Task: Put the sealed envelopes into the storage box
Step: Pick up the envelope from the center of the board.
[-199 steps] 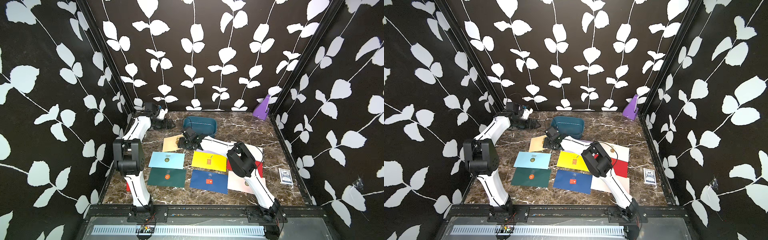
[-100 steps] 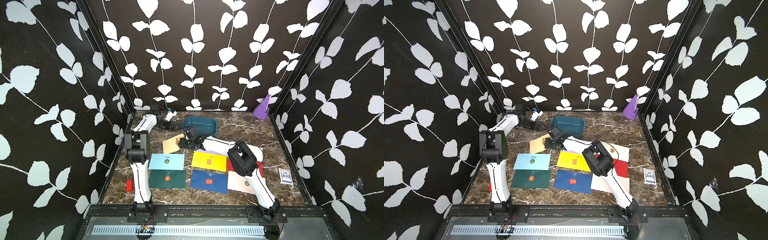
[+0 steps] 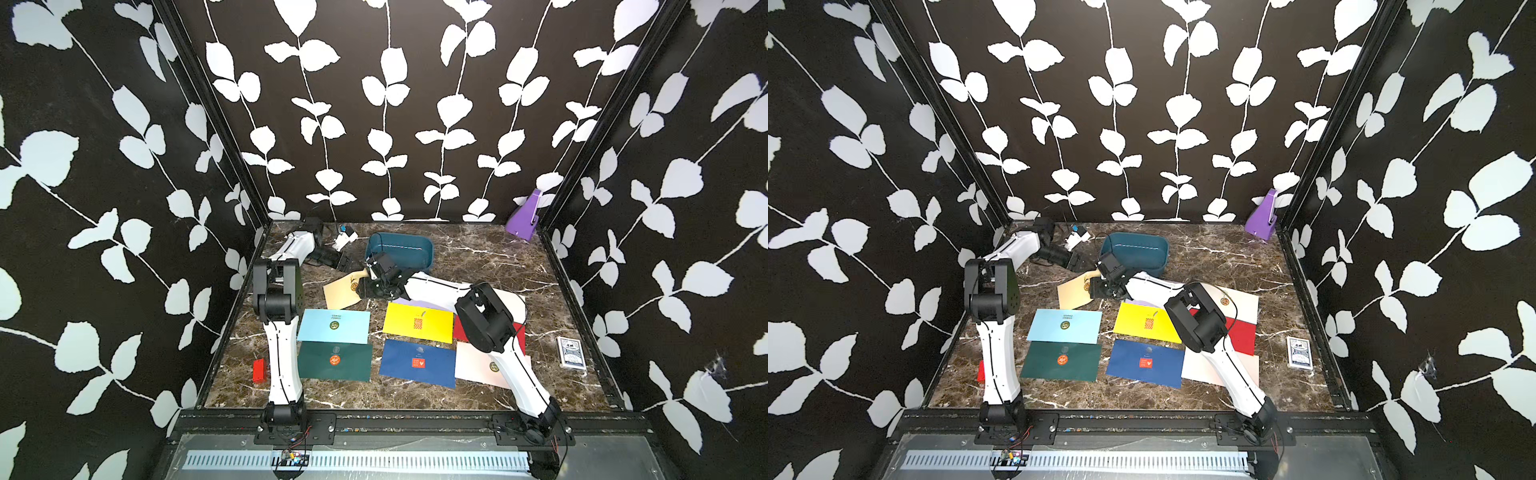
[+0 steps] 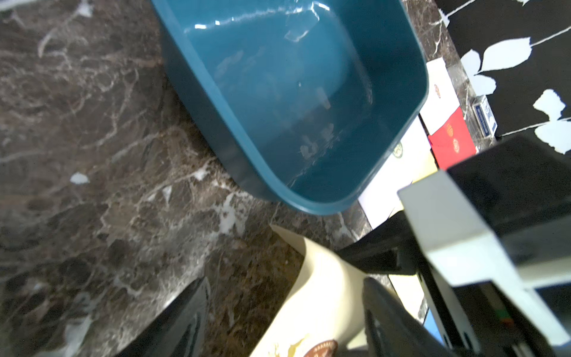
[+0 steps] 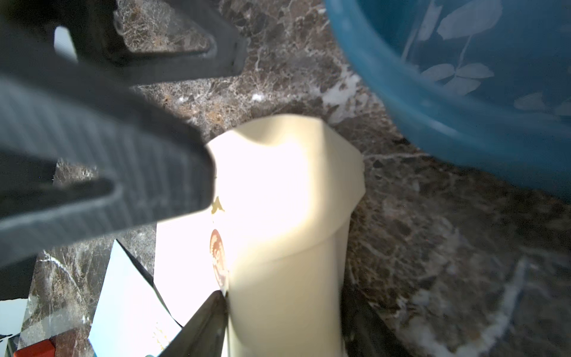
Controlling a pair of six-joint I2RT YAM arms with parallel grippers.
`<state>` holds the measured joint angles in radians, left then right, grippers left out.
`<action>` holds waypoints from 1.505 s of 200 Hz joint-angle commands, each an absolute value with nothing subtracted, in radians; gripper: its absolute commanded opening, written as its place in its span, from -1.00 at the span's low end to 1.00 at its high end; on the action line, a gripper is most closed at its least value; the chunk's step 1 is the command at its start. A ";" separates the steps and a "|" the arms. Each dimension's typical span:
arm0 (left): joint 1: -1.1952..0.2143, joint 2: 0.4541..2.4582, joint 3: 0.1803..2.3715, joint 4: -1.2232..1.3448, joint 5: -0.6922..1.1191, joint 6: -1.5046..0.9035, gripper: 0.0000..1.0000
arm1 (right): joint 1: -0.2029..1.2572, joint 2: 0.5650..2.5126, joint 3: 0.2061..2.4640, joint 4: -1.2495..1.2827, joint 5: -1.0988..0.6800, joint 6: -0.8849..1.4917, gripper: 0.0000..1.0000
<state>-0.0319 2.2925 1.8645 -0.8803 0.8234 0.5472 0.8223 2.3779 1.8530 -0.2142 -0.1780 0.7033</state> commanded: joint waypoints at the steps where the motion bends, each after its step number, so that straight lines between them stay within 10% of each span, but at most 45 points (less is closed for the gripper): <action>1: -0.005 2.279 1.881 -0.969 0.801 0.609 0.58 | 0.816 2.424 1.902 -0.270 -0.188 0.680 0.21; 253: -0.003 2.392 2.022 -1.209 0.799 0.787 0.39 | 0.787 2.458 1.947 -0.253 -0.263 0.528 0.23; 301: -0.004 2.389 2.017 -1.228 0.793 0.788 -0.18 | 0.784 2.465 1.961 -0.252 -0.251 0.529 0.23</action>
